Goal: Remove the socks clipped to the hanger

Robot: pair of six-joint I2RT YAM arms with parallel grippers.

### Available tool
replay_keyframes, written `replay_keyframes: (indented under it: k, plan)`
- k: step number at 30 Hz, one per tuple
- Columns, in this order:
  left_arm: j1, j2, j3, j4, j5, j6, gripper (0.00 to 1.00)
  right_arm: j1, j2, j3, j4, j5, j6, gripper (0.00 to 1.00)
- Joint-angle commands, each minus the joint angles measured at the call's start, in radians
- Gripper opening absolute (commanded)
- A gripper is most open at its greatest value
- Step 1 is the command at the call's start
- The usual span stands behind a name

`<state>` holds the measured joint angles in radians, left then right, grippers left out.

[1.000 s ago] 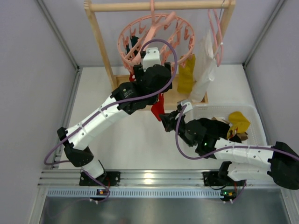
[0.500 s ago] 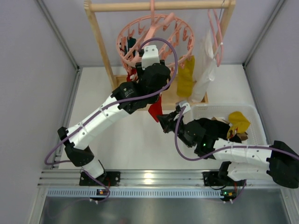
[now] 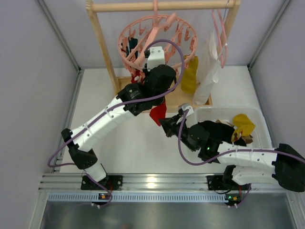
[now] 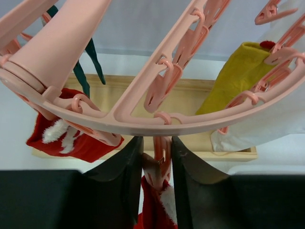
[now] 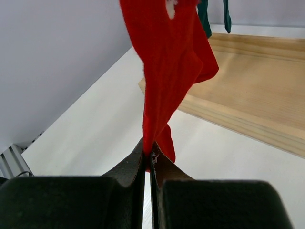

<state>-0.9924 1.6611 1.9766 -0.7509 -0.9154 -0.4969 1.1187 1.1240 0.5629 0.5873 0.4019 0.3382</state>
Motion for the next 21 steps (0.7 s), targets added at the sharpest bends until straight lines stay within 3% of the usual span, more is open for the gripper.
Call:
replay_keyframes:
  k: [1,6,10,14,17,21]
  plan:
    - [0.006,-0.001,0.005,0.059,-0.019,0.011,0.28,0.027,-0.001,-0.001,0.052,-0.005,0.01,0.0]
    - [0.009,-0.003,-0.001,0.064,-0.014,0.012,0.07,0.03,-0.026,-0.023,0.051,0.009,0.012,0.0]
    - [0.015,-0.009,-0.013,0.065,0.001,0.006,0.06,0.03,-0.084,-0.043,0.019,0.009,0.015,0.0]
    - [0.015,-0.026,-0.035,0.065,0.055,0.003,0.12,0.03,-0.203,-0.058,-0.125,0.047,0.019,0.0]
    - [0.012,-0.046,-0.054,0.065,0.098,0.0,0.26,0.03,-0.331,-0.051,-0.265,0.124,0.024,0.0]
    - [0.012,-0.093,-0.088,0.065,0.147,-0.022,0.45,0.03,-0.455,0.033,-0.661,0.319,0.077,0.0]
